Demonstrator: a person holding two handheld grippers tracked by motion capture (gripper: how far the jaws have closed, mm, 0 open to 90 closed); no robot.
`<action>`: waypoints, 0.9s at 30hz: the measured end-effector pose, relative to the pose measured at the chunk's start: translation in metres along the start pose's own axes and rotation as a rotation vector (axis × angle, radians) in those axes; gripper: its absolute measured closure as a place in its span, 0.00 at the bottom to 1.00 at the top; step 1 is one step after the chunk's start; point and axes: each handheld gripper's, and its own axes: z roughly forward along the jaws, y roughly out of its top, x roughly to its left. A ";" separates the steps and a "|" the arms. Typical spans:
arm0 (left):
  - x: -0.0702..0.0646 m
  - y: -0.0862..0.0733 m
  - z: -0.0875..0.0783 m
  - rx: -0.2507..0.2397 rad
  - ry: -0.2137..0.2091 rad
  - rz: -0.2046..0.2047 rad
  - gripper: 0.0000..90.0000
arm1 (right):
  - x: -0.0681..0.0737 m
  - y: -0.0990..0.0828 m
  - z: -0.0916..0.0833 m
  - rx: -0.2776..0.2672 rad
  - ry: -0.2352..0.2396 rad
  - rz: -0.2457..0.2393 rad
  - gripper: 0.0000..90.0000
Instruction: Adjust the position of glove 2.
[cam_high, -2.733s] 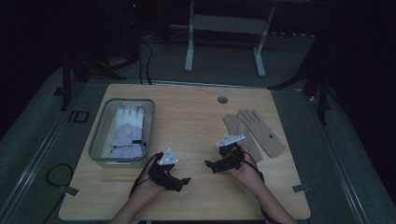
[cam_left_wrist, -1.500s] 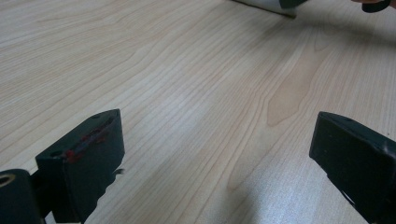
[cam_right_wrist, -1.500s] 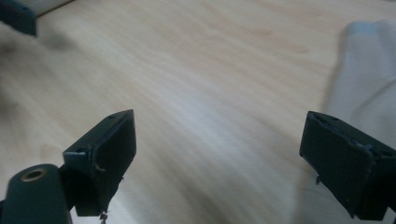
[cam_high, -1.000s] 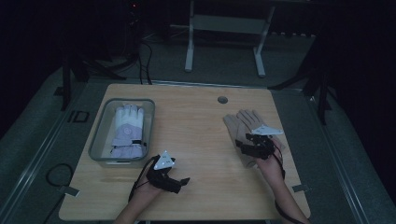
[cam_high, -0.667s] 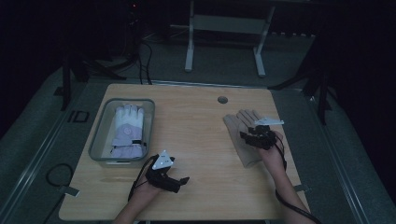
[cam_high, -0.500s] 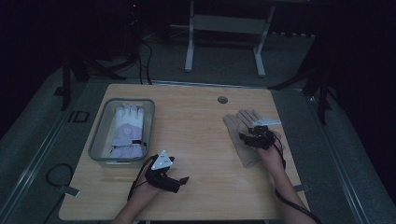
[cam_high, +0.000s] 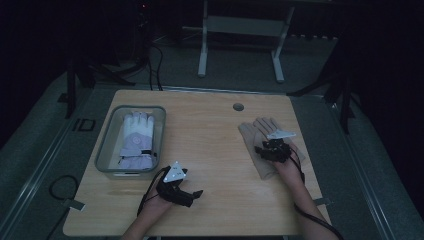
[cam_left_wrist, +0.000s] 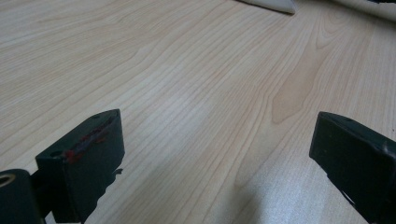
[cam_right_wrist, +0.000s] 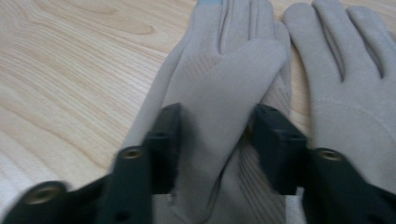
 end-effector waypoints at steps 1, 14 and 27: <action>0.000 0.000 0.000 0.001 0.002 0.001 0.04 | 0.001 -0.001 -0.001 -0.003 0.000 -0.001 0.70; -0.001 0.001 0.000 0.005 0.004 0.006 0.04 | 0.034 0.010 -0.013 -0.014 -0.062 0.125 0.89; -0.001 0.002 -0.001 0.000 0.007 0.013 0.04 | 0.096 0.043 -0.040 -0.090 -0.136 0.237 0.89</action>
